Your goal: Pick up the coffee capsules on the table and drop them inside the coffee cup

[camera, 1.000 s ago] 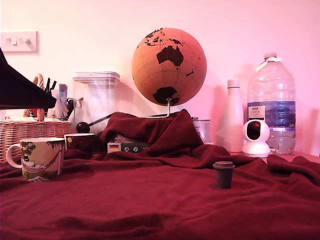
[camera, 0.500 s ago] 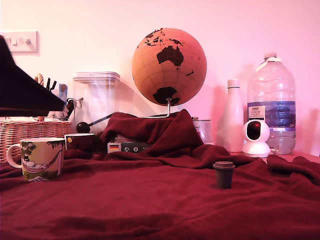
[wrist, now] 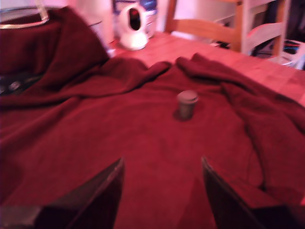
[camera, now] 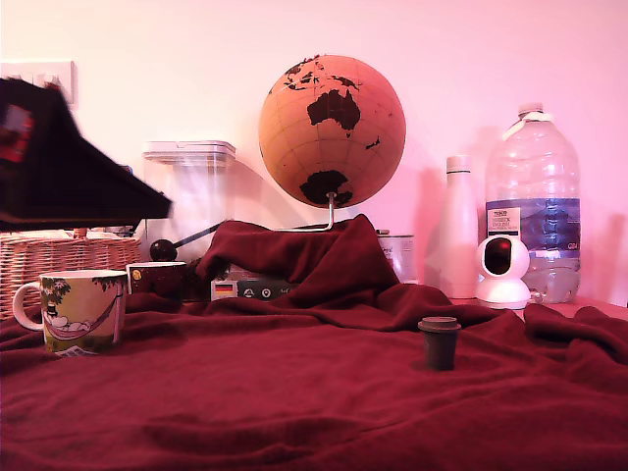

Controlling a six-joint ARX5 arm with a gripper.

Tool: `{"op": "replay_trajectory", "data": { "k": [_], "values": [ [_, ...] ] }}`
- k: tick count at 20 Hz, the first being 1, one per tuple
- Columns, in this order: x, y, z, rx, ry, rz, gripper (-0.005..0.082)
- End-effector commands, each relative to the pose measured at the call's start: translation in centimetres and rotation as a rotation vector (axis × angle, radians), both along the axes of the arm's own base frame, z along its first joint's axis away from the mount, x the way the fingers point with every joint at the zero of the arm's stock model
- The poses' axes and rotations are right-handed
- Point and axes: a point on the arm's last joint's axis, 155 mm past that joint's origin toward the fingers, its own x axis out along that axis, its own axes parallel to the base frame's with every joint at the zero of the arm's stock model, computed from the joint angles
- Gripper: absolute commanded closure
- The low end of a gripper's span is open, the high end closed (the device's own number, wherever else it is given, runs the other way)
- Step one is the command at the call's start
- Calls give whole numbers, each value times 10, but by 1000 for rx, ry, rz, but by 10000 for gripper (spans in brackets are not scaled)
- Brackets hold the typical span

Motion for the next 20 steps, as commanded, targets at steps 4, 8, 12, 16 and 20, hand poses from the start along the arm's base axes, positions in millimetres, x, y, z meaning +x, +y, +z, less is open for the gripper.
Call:
{"op": "replay_trajectory", "data": {
  "k": [4,8,12,16,20],
  "values": [
    [1,-16,-11,5,1,-41,259],
    [0,-28,-24,15,10,-68,250],
    [1,-39,-31,11,-4,-78,250],
    [2,-45,-41,9,3,-91,250],
    [8,-50,-42,2,-4,-91,250]
  ]
}}
